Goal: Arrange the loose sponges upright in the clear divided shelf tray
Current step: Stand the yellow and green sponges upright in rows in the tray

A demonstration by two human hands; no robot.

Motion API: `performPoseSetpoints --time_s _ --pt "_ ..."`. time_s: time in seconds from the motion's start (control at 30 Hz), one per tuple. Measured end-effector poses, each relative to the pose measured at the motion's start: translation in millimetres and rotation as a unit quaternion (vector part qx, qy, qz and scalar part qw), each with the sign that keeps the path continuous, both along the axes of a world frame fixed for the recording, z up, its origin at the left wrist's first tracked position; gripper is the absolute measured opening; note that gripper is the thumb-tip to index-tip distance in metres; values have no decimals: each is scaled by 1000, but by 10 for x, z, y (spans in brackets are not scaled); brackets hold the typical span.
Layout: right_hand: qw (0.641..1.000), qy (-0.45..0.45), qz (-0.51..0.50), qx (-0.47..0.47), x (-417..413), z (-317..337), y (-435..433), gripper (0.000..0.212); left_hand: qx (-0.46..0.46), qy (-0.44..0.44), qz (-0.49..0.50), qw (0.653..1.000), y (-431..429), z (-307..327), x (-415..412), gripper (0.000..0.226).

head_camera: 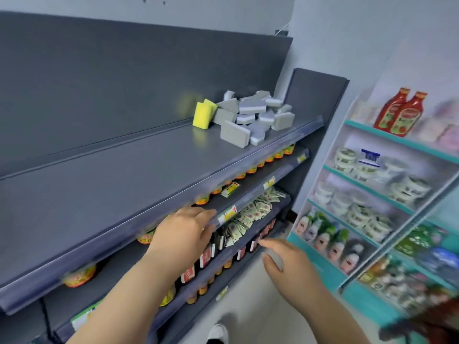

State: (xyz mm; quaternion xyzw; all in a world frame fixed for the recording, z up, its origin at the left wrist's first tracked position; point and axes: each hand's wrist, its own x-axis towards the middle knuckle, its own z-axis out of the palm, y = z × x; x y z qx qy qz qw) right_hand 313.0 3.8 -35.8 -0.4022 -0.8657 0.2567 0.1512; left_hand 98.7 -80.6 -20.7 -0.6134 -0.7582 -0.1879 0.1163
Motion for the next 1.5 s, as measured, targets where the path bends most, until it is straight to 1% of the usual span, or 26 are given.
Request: performPoseSetpoints --time_s 0.13,0.2,0.3,0.37,0.47,0.57,0.63,0.8,0.93,1.0,1.07,1.1,1.2,1.3,1.43,1.5 --pt "999 32 19 22 -296 84 679 32 30 1 12 999 594 39 -252 31" --pt "998 44 26 37 -461 178 1059 31 43 15 35 998 908 78 -462 34" --pt "996 57 28 57 -667 348 1653 30 39 10 76 996 1405 139 -833 27" --pt "996 62 21 68 -768 469 2037 29 34 -8 93 995 1731 205 -1035 29" --pt "994 64 16 91 -901 586 2556 28 40 4 93 995 2187 292 -1248 33" --pt "993 65 31 89 -1051 610 2958 28 26 27 85 996 2563 309 -1376 34" --pt "993 80 42 81 -1198 637 3209 28 5 33 85 996 2753 297 -1477 35" --pt "984 111 121 74 -1794 787 3910 27 -2 72 108 992 3268 379 -1870 24" --pt "969 110 204 85 -2427 932 4441 27 -42 78 169 982 3715 555 -2124 38" --pt "962 87 244 83 -2778 997 4665 28 -73 79 224 969 3926 620 -2194 43" --pt "953 52 286 84 -3110 1025 4835 29 -138 85 275 948 4093 665 -2236 49" --pt "949 35 304 82 -3258 1023 4898 30 -155 81 291 941 4156 663 -2248 50" --pt "938 -20 336 85 -3614 1005 4998 30 -173 34 331 927 4259 613 -2275 47" --pt "926 -53 356 117 -3845 980 4989 29 -154 -30 373 914 4278 553 -2203 45" --pt "901 -98 381 182 -3998 915 4894 35 -87 -85 409 905 4224 460 -2132 47" --pt "895 -98 391 190 -4014 894 4846 38 -53 -106 418 901 4182 445 -2092 46"
